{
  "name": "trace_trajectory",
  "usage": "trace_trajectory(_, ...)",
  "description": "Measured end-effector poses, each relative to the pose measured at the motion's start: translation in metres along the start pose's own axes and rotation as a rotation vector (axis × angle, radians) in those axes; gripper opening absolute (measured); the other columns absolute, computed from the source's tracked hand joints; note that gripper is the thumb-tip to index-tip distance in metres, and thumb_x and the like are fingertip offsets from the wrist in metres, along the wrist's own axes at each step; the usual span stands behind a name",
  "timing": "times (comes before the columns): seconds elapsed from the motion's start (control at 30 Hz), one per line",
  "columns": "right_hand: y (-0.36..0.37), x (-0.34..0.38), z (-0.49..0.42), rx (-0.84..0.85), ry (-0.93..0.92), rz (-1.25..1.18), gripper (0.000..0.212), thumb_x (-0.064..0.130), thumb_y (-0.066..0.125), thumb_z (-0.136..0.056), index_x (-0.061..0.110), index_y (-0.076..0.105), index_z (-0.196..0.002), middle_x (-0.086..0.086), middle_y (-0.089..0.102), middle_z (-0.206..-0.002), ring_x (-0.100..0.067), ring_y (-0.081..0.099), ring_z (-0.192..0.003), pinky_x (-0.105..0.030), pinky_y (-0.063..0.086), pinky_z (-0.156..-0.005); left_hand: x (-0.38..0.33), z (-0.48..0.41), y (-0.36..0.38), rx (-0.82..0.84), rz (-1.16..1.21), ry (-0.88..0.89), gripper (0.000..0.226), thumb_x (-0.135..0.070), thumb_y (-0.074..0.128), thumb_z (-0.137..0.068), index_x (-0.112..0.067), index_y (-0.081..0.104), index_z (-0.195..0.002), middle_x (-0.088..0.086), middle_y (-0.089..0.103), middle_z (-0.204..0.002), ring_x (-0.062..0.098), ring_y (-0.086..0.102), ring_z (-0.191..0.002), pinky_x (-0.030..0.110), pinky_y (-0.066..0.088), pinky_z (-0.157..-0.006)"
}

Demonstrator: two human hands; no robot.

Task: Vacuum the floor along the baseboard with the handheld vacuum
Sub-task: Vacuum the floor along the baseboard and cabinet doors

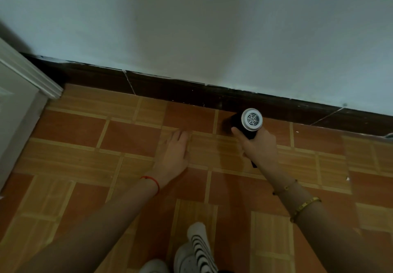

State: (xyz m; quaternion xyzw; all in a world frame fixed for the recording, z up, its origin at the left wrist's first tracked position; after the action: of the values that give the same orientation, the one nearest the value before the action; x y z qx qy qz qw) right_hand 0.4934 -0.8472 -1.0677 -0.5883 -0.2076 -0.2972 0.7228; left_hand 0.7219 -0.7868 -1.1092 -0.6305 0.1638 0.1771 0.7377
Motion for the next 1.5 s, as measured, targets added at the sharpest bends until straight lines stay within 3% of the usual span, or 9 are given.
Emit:
trace_trajectory(0.1, -0.008, 0.004, -0.014, 0.005, -0.027, 0.035, 0.061, 0.053, 0.065, -0.085, 0.014, 0.053, -0.13, -0.01, 0.071, -0.106, -0.031, 0.071, -0.09, -0.044, 0.059, -0.08, -0.015, -0.011, 0.002, 0.017, 0.073, 0.018, 0.068, 0.002, 0.053, -0.084, -0.017, 0.036, -0.146, 0.006, 0.045, -0.139, 0.026, 0.04, -0.131, 0.04, 0.038, -0.108)
trace_trajectory(0.2, -0.012, 0.008, -0.027, 0.005, -0.018, 0.087, 0.066, 0.06, 0.063, -0.084, 0.016, 0.052, -0.131, -0.007, 0.07, -0.111, -0.029, 0.069, -0.097, -0.045, 0.058, -0.081, -0.035, -0.023, 0.012, 0.083, 0.127, 0.028, 0.071, 0.007, 0.053, -0.082, -0.015, 0.034, -0.148, 0.008, 0.043, -0.14, 0.03, 0.037, -0.133, 0.046, 0.034, -0.113)
trace_trajectory(0.33, -0.013, 0.011, -0.029, -0.025, -0.055, 0.109, 0.065, 0.061, 0.063, -0.084, 0.017, 0.055, -0.131, -0.004, 0.071, -0.112, -0.025, 0.066, -0.102, -0.037, 0.056, -0.079, -0.054, -0.034, 0.021, 0.107, 0.066, 0.087, 0.068, 0.002, 0.056, -0.082, -0.012, 0.036, -0.145, 0.01, 0.042, -0.141, 0.03, 0.041, -0.126, 0.043, 0.038, -0.105)
trace_trajectory(0.53, -0.034, -0.022, -0.023, -0.075, 0.0, 0.096, 0.063, 0.059, 0.064, -0.083, 0.012, 0.057, -0.125, -0.008, 0.073, -0.102, -0.027, 0.07, -0.09, -0.036, 0.056, -0.068, -0.065, -0.046, 0.029, 0.144, 0.044, 0.1, 0.065, 0.001, 0.054, -0.083, -0.012, 0.035, -0.144, 0.01, 0.043, -0.14, 0.029, 0.04, -0.128, 0.043, 0.033, -0.11)
trace_trajectory(0.63, -0.058, -0.042, -0.023, -0.116, 0.031, 0.119, 0.062, 0.056, 0.065, -0.084, 0.01, 0.057, -0.123, -0.009, 0.073, -0.097, -0.026, 0.069, -0.086, -0.031, 0.051, -0.064, -0.075, -0.051, 0.033, 0.16, 0.045, 0.107, 0.073, 0.001, 0.056, -0.083, -0.018, 0.03, -0.148, 0.007, 0.039, -0.145, 0.028, 0.037, -0.132, 0.047, 0.038, -0.107)
trace_trajectory(0.7, -0.072, -0.057, -0.024, -0.127, 0.074, 0.122, 0.06, 0.057, 0.065, -0.084, 0.01, 0.058, -0.12, -0.01, 0.073, -0.091, -0.028, 0.07, -0.082, -0.031, 0.053, -0.063, -0.086, -0.056, 0.038, 0.174, 0.095, 0.126, 0.076, 0.004, 0.057, -0.082, -0.018, 0.029, -0.15, 0.009, 0.036, -0.149, 0.03, 0.031, -0.138, 0.044, 0.033, -0.111)
trace_trajectory(1.03, -0.131, -0.128, -0.012, -0.246, 0.264, 0.085, 0.058, 0.056, 0.064, -0.085, 0.008, 0.059, -0.117, -0.018, 0.071, -0.093, -0.036, 0.069, -0.085, -0.048, 0.058, -0.072, -0.16, -0.076, 0.069, 0.204, 0.119, 0.289, 0.077, 0.007, 0.054, -0.081, -0.018, 0.029, -0.15, 0.007, 0.036, -0.148, 0.028, 0.034, -0.136, 0.045, 0.039, -0.109)
trace_trajectory(1.2, -0.156, -0.142, -0.01, -0.292, 0.306, 0.128, 0.059, 0.056, 0.063, -0.086, 0.01, 0.056, -0.122, -0.016, 0.071, -0.099, -0.037, 0.069, -0.089, -0.049, 0.057, -0.076, -0.185, -0.074, 0.079, 0.221, 0.124, 0.32, 0.074, 0.006, 0.052, -0.084, -0.017, 0.029, -0.15, 0.007, 0.036, -0.148, 0.028, 0.032, -0.138, 0.046, 0.035, -0.112)
trace_trajectory(1.5, -0.124, -0.11, -0.024, -0.188, 0.185, 0.07, 0.058, 0.06, 0.064, -0.083, 0.015, 0.059, -0.12, -0.011, 0.074, -0.098, -0.032, 0.07, -0.089, -0.045, 0.058, -0.077, -0.191, -0.07, 0.086, 0.205, 0.094, 0.266, 0.068, 0.001, 0.054, -0.086, -0.016, 0.032, -0.149, 0.009, 0.04, -0.144, 0.028, 0.036, -0.132, 0.044, 0.035, -0.11)
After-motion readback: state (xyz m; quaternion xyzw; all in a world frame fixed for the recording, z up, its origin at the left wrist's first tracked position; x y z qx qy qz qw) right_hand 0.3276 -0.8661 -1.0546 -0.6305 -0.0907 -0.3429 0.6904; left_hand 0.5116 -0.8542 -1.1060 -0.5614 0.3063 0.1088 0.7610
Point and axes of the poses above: each hand's wrist, its own z-axis away from the middle knuckle, its own y-axis out of the palm, x = y × z, the point moved 10 cm from there along -z, towards the middle knuckle
